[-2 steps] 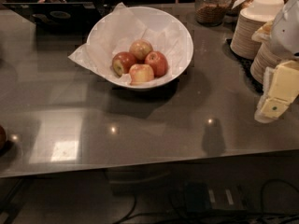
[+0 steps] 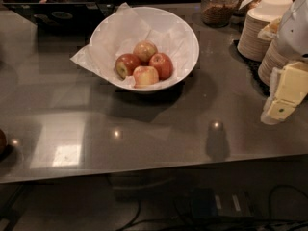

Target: Pick apple from white bowl

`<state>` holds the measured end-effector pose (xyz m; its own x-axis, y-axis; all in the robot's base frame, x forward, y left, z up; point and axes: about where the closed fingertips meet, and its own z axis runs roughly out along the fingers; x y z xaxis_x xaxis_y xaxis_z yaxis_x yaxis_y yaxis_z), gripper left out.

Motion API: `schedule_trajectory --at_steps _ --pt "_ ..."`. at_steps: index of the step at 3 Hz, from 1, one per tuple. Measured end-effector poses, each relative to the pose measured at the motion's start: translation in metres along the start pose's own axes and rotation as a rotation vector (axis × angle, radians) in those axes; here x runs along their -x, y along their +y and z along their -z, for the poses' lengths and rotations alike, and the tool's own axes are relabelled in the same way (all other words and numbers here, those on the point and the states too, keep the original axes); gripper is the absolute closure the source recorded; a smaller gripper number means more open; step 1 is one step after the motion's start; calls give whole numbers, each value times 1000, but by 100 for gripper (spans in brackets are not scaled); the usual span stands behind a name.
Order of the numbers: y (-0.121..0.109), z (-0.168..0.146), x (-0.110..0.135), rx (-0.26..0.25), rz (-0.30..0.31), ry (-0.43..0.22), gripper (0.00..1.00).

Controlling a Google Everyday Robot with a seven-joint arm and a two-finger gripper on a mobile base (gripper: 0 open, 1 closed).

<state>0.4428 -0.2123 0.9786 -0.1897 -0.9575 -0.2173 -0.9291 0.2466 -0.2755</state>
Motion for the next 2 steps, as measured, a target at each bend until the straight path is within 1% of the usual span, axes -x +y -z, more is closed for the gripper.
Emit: schedule_trajectory --at_steps 1,2 --pt "-17 -8 20 -55 90 -46 0" --pt "-45 -18 50 -98 188 -99 0"
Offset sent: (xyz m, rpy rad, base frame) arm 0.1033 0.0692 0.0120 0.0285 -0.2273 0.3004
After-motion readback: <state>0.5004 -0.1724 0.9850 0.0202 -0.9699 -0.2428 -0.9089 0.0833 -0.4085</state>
